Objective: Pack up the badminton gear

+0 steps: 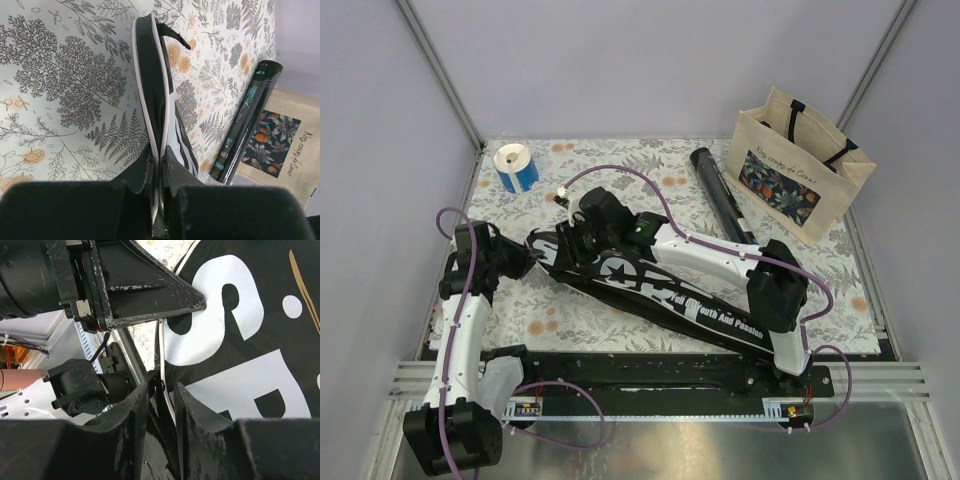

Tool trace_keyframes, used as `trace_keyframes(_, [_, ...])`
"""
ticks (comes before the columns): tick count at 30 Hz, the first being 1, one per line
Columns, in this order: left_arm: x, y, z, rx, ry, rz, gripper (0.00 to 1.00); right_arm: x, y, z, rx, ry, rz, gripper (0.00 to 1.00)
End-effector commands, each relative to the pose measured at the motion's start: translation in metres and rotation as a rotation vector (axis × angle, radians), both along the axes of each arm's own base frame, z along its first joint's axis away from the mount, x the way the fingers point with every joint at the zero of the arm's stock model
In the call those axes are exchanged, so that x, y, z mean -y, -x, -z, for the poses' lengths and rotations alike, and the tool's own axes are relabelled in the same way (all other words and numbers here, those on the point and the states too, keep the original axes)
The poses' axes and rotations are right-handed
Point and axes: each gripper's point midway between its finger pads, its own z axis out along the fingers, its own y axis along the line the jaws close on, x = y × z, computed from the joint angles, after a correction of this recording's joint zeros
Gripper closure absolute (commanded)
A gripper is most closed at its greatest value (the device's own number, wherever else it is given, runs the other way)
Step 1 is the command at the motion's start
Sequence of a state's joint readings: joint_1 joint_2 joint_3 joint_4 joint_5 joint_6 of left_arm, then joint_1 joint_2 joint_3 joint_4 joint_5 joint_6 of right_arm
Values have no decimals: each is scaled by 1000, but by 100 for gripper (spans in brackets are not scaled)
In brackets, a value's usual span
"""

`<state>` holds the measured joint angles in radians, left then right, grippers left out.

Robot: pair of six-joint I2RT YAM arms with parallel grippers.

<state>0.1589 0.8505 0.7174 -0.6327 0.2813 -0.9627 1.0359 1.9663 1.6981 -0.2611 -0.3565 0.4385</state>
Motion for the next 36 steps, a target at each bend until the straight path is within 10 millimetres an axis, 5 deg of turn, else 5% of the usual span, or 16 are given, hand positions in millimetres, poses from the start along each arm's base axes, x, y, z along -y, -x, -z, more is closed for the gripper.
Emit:
trace_keyframes(1, [9, -8, -19, 84, 33, 37, 100, -13, -1, -16, 17, -44, 1, 64])
trace_keyframes(9, [9, -7, -20, 87, 36, 36, 100, -18, -3, -15, 12, -58, -5, 66])
trace_keyframes(13, [9, -8, -21, 91, 35, 37, 100, -16, -6, -13, 19, -52, 20, 100])
trace_keyframes(15, [7, -7, -21, 83, 29, 28, 100, -10, -6, -15, 28, -54, 44, 100])
trace_keyframes(20, [-6, -4, -22, 43, -26, -33, 100, 29, -7, -11, 30, -15, 185, 100])
trace_keyframes(26, [-11, -4, -27, 41, -48, -51, 100, 76, 6, 35, -12, 76, 279, 100])
trace_keyframes(30, [-13, -1, -24, 20, -50, -70, 100, 93, 10, 39, -9, 75, 305, 100])
trace_keyframes(36, [-17, 3, -27, 9, -59, -98, 100, 136, -5, 61, 14, 199, 469, 100])
